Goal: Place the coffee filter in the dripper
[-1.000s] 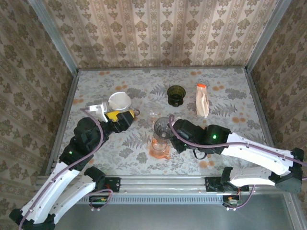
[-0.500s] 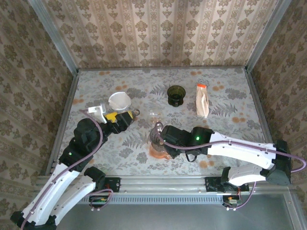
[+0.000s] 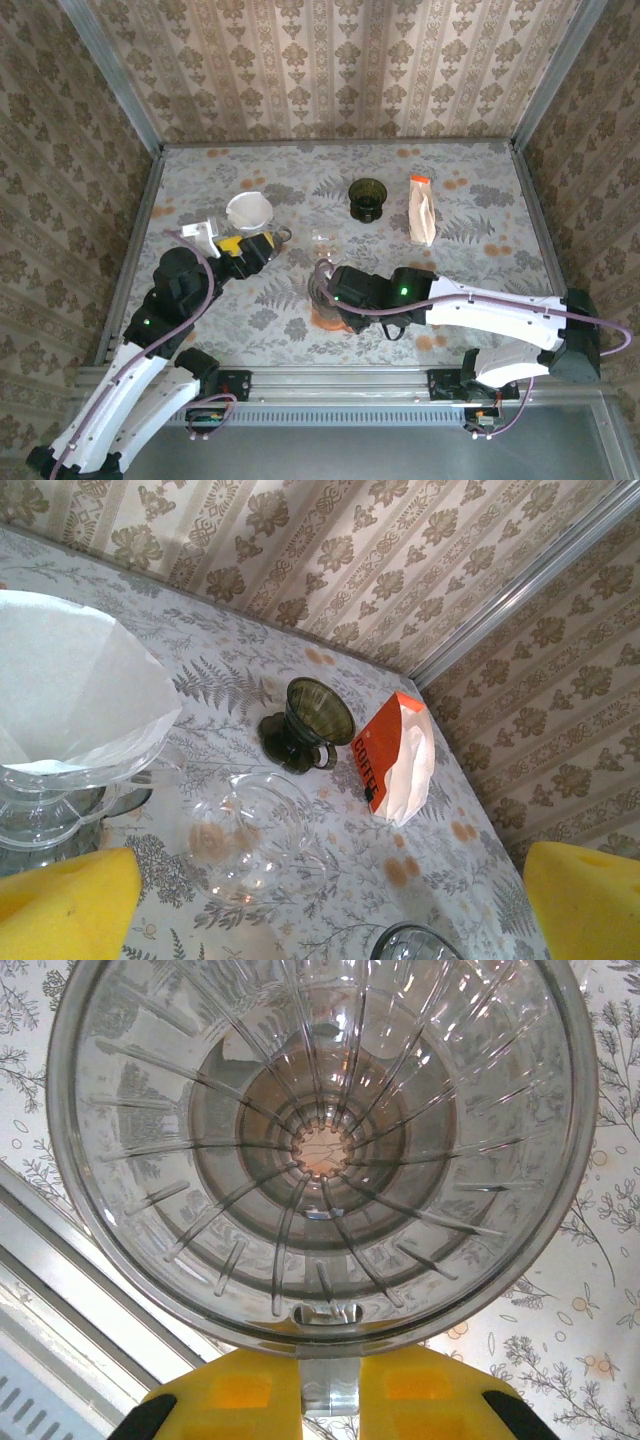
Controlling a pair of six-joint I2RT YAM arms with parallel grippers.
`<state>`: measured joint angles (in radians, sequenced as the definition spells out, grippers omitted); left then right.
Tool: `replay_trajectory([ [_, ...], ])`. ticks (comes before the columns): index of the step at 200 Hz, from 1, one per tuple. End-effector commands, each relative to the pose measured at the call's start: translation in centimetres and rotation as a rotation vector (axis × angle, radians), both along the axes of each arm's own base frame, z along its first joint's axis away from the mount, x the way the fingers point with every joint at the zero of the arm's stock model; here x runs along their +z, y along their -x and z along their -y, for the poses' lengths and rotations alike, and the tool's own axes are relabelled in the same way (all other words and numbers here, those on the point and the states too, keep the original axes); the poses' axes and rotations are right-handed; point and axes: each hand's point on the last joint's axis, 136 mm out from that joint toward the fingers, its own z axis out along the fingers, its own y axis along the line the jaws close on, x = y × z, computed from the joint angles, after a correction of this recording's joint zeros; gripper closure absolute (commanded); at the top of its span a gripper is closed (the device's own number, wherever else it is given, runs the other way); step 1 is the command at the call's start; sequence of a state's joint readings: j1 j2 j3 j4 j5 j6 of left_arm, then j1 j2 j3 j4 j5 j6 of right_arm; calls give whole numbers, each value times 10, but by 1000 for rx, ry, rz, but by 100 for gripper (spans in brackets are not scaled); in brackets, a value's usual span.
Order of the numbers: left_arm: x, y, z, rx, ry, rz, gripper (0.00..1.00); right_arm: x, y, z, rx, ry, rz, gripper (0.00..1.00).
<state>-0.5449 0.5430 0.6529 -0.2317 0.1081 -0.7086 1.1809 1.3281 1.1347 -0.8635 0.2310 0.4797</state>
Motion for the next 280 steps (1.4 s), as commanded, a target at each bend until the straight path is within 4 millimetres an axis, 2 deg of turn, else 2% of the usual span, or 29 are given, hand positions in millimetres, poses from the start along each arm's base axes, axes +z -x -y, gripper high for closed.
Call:
replay_trajectory([
  [1,3,0,0,-7,22,9,0,9,-3,-7,-7,-13,23,84],
  [25,2,0,0,-6,19,6,0,6,-1,-6,-8,1,21,82],
  [68,2,-1,-2,-1,21,4,0,4,0,-2,-22,9,25,72],
  [77,2,0,-2,-2,22,4,0,5,-1,-1,-26,10,28,66],
  [89,3,0,-2,-4,23,4,0,6,-2,1,-36,14,34,48],
  [106,2,0,-3,1,21,2,0,9,-3,3,-44,2,46,38],
  [133,2,-1,-3,2,21,-1,0,20,-5,6,-56,-36,75,28],
  [174,3,0,2,-28,31,5,0,41,-12,17,-97,-100,152,24],
  [197,7,1,4,-44,41,15,0,62,-19,30,-135,-148,222,21],
  [216,8,1,6,-49,43,19,0,80,-32,46,-192,-187,275,21],
  [229,8,0,8,-56,49,17,1,85,-47,61,-268,-206,276,22],
  [253,2,-3,14,-76,69,-4,0,92,-81,87,-386,-229,322,27],
  [280,-4,-4,18,-90,81,-23,1,96,-126,114,-510,-215,374,37],
])
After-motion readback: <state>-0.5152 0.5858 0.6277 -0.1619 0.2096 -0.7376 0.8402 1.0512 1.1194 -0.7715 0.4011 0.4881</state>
